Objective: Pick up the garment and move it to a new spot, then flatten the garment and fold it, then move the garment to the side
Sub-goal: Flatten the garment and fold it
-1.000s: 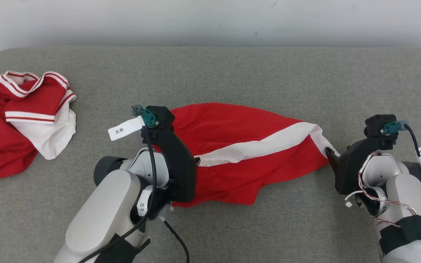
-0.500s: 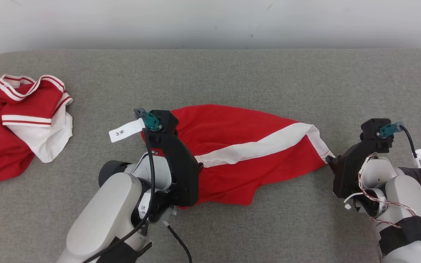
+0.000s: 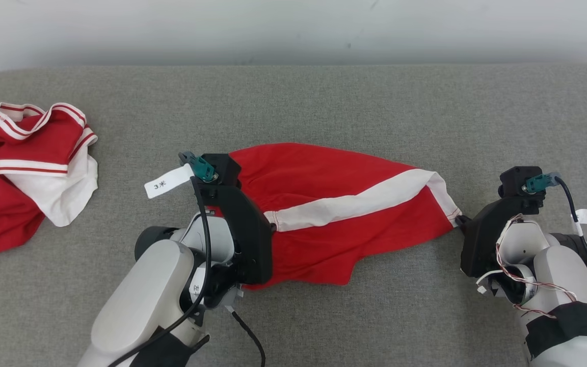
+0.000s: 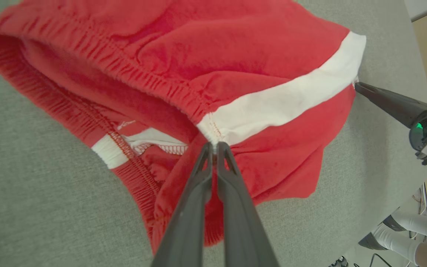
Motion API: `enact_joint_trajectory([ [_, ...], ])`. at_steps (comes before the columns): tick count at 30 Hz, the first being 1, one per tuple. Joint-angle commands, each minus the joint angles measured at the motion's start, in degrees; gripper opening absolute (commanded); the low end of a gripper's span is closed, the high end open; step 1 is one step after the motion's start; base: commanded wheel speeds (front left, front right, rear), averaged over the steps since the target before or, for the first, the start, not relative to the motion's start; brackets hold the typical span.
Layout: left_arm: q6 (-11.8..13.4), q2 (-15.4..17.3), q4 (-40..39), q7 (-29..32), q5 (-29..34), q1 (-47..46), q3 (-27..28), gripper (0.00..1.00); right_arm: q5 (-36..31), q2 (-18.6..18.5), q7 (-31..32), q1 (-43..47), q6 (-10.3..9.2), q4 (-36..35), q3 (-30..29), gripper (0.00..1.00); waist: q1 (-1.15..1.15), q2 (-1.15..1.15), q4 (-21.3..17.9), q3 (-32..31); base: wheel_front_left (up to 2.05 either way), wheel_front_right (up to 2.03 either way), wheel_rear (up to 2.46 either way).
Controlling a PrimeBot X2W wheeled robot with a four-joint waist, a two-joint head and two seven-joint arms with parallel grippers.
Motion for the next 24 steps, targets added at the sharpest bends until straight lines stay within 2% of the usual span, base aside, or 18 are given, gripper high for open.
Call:
enact_joint_trajectory([
  [1,-0.3,0.2,0.1,-0.7,-0.3,-0.6,0.3,0.00,-0.3,-0.1,-0.7,-0.4,-0.04,0.1,0.0,0.00,0.00,-0.01,0.1,-0.2,0.00,0.00,0.00],
  [13,-0.3,0.1,-0.8,-7.2,0.0,-1.9,2.0,0.00,-0.3,-0.2,-7.4,-1.6,-0.04,-2.0,-0.5,0.00,0.00,-0.01,0.5,-1.7,0.00,0.00,0.00],
  [24,-0.8,-1.1,-0.3,-24.5,-1.9,-5.0,6.9,0.00,-0.7,-0.2,-18.3,-5.4,-0.04,-5.9,2.1,0.00,0.00,-0.01,-0.3,-3.6,0.00,0.00,0.00],
])
